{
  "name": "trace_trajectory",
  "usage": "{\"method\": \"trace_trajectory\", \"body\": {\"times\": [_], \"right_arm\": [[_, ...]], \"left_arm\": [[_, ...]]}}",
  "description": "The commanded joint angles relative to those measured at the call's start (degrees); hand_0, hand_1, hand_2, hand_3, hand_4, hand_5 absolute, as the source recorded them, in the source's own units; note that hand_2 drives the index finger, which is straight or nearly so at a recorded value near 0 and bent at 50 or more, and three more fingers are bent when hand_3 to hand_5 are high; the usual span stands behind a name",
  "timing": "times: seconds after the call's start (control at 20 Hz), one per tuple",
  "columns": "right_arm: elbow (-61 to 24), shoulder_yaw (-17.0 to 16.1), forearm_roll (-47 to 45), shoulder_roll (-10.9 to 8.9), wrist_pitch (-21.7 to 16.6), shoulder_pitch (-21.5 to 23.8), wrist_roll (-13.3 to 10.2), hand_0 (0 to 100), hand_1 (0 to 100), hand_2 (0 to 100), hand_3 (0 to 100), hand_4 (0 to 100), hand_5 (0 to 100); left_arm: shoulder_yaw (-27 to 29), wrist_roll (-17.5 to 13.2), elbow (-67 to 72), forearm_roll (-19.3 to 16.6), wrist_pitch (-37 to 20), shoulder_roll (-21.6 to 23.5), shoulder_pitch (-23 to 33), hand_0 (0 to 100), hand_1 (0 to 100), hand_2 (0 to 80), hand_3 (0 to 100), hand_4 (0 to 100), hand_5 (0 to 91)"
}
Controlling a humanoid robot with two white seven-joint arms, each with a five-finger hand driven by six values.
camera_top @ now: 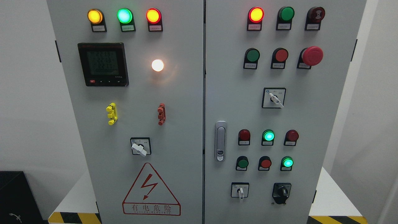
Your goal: Flip black knob to close circuit
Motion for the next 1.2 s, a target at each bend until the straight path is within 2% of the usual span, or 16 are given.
{"method": "trace_trajectory", "body": {"times": [0.0, 0.55, 0.7, 0.95, 1.15], "right_arm": [[0.32, -0.44, -0.02, -1.39, -0.05, -0.05, 0.31, 0, 14, 0, 0, 0, 0], [0.41, -0.53, -0.02, -1.21, -0.40, -0.49, 0.92, 0, 14, 0, 0, 0, 0], [-0.03, -0.70, -0.11, -1.04, -0.67, -1.63, 3.02, 0, 15, 0, 0, 0, 0], [-0.21, -0.79, -0.20, -0.68, -3.12, -4.62, 4.61, 0, 16, 0, 0, 0, 0], [-4.33, 0.09, 0.85, -0.68, -5.50, -4.62, 4.61, 0, 16, 0, 4, 0, 0]], "left_arm": [[-1.23, -0.28, 1.23, -1.23, 0.04, 0.00, 0.00, 12, 56, 0.0, 0, 0, 0.0], [-1.14, -0.28, 1.23, -1.23, -0.04, 0.00, 0.00, 12, 56, 0.0, 0, 0, 0.0], [-1.23, -0.28, 1.23, -1.23, -0.04, 0.00, 0.00, 12, 56, 0.0, 0, 0, 0.0], [-1.23, -0.28, 1.23, -1.23, -0.04, 0.00, 0.00, 12, 56, 0.0, 0, 0, 0.0], [-1.14, -0.19, 1.23, -1.23, 0.04, 0.00, 0.00, 12, 56, 0.0, 0, 0, 0.0]]}}
